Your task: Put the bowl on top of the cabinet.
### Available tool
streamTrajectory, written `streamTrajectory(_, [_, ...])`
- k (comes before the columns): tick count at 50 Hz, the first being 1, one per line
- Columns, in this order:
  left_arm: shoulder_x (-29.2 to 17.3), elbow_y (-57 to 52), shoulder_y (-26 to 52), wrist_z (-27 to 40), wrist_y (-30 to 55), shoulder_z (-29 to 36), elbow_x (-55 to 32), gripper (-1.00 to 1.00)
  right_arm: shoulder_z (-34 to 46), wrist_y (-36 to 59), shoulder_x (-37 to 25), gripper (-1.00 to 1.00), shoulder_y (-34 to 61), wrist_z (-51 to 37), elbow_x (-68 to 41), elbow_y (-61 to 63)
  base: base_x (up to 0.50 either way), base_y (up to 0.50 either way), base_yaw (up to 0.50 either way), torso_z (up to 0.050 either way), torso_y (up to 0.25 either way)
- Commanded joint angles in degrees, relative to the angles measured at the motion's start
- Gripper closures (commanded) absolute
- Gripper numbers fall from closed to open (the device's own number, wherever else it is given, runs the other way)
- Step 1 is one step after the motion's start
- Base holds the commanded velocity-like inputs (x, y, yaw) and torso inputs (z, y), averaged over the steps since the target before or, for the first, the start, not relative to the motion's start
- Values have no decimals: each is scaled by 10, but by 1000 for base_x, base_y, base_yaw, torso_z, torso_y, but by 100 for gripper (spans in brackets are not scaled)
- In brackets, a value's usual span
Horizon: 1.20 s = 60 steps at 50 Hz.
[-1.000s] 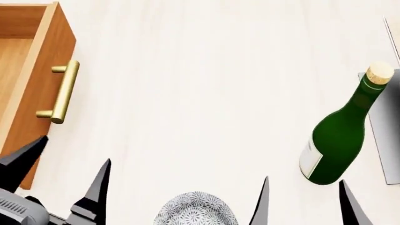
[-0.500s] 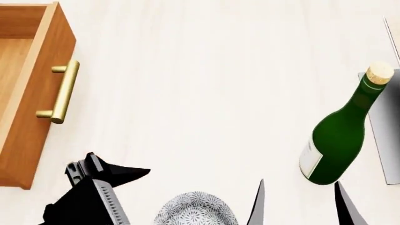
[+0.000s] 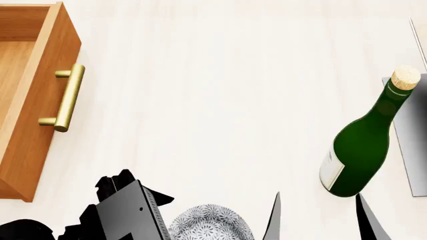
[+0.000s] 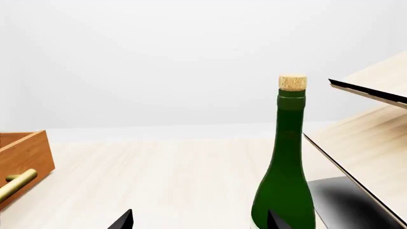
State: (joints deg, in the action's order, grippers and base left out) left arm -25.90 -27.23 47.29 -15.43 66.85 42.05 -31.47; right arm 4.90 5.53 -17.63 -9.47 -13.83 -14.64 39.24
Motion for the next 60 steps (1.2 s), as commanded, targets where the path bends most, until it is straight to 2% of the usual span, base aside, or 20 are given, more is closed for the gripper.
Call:
streamTrajectory(1, [25, 44, 11, -15, -19, -6, 25, -100, -15, 4, 9, -100, 2, 10, 8, -1, 0, 0, 0, 0, 0])
streamTrajectory(16, [35, 73, 11, -12, -31, 3, 32, -100, -13, 4, 4, -100, 2, 5, 3, 0, 0, 0, 0, 0, 0])
streamTrajectory(25, [27, 88, 14, -16, -48, 52, 61, -100, -11, 2, 1, -100, 1, 3, 3, 0, 0, 0, 0, 0, 0])
streamTrajectory(42, [34, 137, 15, -32, -89, 75, 76, -100, -6, -1, -2, -100, 2, 0, 3, -3, 0, 0, 0, 0, 0])
streamTrajectory(43, [33, 140, 14, -32, -94, 78, 79, 100, -6, -1, -2, -100, 2, 0, 3, -3, 0, 0, 0, 0, 0])
streamTrajectory(60, [22, 120, 15, -17, -102, 66, 83, 100, -3, -1, -6, -100, 2, -4, 3, -2, 0, 0, 0, 0, 0])
